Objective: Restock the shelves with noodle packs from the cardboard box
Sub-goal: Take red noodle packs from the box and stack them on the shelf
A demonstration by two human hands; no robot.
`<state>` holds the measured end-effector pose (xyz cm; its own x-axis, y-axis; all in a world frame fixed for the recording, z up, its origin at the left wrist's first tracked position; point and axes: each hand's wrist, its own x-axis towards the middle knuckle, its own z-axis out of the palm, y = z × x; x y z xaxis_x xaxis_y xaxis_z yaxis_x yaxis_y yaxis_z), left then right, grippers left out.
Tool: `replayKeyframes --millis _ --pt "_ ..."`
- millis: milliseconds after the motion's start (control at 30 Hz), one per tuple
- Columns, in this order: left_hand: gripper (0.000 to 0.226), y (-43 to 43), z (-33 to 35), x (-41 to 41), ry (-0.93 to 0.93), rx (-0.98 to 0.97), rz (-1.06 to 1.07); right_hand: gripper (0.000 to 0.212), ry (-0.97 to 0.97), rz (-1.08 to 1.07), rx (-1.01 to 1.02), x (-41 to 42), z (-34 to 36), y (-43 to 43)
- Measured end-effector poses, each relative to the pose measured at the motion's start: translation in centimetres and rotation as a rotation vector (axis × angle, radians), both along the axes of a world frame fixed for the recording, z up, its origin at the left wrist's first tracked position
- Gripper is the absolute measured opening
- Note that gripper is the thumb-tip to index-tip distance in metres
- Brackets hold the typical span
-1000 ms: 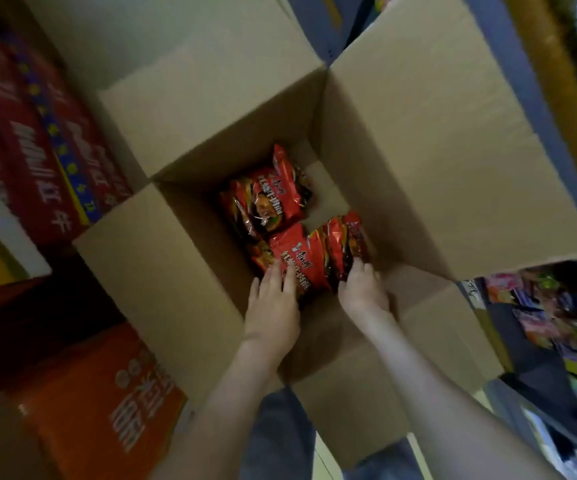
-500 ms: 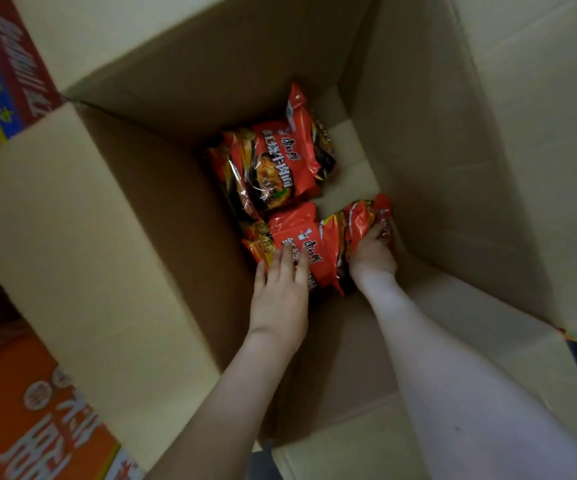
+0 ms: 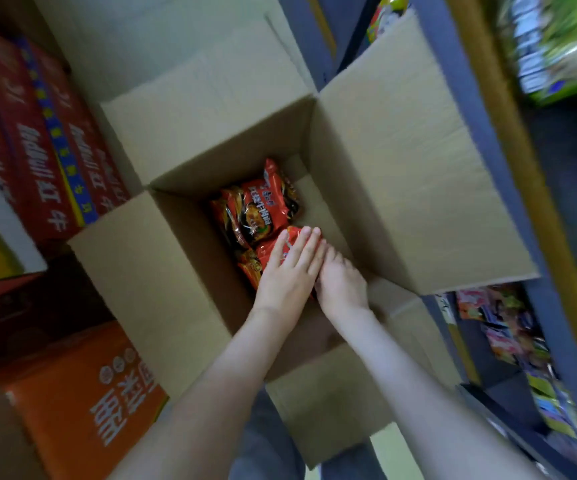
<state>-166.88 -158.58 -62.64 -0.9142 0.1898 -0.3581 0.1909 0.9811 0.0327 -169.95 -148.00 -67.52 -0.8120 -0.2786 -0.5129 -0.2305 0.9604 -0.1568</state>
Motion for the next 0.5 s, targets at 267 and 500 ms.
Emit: replayKeyframes --millis 267,500 --pt "0.04 1.5 21.1 -2.8 0.029 0.024 -0.24 0.058 0.2 0.086 -0.189 1.6 25.0 4.4" --pt "0.021 6.8 36.5 0.4 0.241 0.065 -0.449 0.051 0.292 0.088 -0.135 4.7 40.5 11.9"
